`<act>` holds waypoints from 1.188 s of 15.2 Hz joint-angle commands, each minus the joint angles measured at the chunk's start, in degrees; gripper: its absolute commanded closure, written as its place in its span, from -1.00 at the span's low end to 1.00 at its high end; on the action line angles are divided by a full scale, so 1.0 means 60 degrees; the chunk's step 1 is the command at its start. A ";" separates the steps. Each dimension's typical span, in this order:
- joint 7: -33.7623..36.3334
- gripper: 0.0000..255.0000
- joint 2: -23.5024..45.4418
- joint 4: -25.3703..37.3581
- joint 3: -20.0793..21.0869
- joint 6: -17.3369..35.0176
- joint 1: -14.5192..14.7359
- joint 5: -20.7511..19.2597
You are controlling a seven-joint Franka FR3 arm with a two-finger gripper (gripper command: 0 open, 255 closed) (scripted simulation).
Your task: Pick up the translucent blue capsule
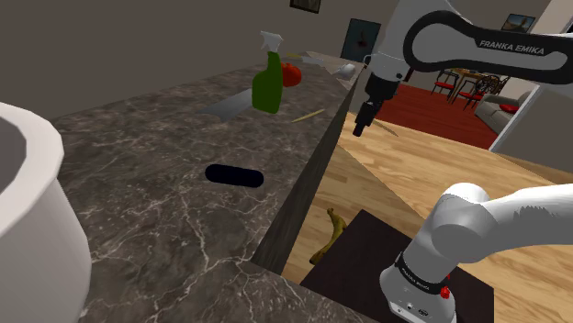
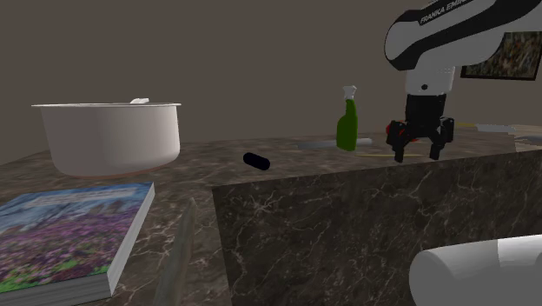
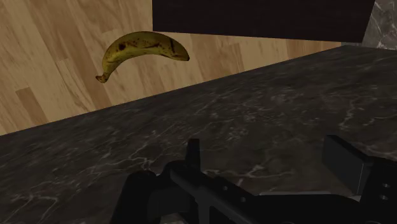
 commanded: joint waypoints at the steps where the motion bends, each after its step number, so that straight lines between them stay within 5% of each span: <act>1: 0.0000 -1.00 0.0000 0.0000 0.0000 0.0000 0.0000 0.0000; 18: 0.0505 -1.00 0.3490 0.2467 0.1842 0.0553 0.2074 0.2054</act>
